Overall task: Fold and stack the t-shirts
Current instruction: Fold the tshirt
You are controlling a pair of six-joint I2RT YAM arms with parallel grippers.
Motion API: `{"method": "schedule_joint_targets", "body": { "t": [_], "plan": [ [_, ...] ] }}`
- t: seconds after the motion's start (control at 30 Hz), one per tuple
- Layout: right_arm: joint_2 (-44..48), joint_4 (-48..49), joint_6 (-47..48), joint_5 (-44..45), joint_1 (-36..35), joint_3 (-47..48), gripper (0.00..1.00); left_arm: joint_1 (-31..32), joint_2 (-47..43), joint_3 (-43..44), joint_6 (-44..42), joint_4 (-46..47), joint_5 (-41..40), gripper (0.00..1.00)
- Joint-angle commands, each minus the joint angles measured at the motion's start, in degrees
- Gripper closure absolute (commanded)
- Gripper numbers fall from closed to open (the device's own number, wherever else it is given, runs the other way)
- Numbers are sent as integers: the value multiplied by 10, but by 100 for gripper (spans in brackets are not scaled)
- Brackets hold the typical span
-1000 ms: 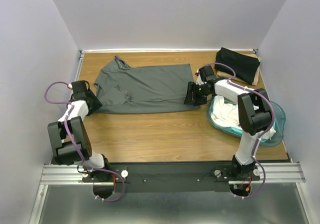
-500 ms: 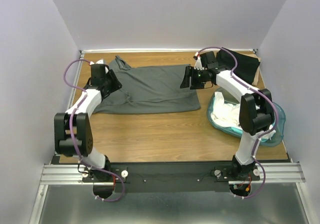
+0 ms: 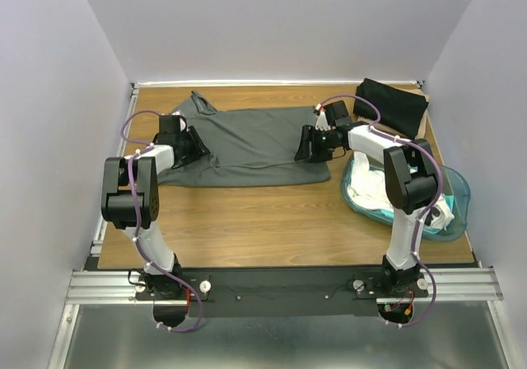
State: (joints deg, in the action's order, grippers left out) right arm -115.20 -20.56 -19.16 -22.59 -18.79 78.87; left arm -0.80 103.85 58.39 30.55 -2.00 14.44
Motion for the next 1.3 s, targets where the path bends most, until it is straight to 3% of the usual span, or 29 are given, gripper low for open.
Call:
{"method": "schedule_joint_targets", "body": {
  "t": [0.0,0.37,0.8,1.0,1.27],
  "plan": [
    [3,17,9,5,-4,-36,28,-3,12,-21,-5,0,17,46],
    [80,13,-38,5,-4,-157,28,-24,-72,-134,15,-23,4,47],
    [185,-9,-60,-23,-4,-254,28,-32,-247,-204,44,-103,-32,47],
    [228,-34,-58,-36,-5,-210,28,-32,-298,-144,34,-155,-57,47],
    [185,-56,-44,82,-3,-34,26,-33,-221,41,-43,-151,-72,48]
  ]
}}
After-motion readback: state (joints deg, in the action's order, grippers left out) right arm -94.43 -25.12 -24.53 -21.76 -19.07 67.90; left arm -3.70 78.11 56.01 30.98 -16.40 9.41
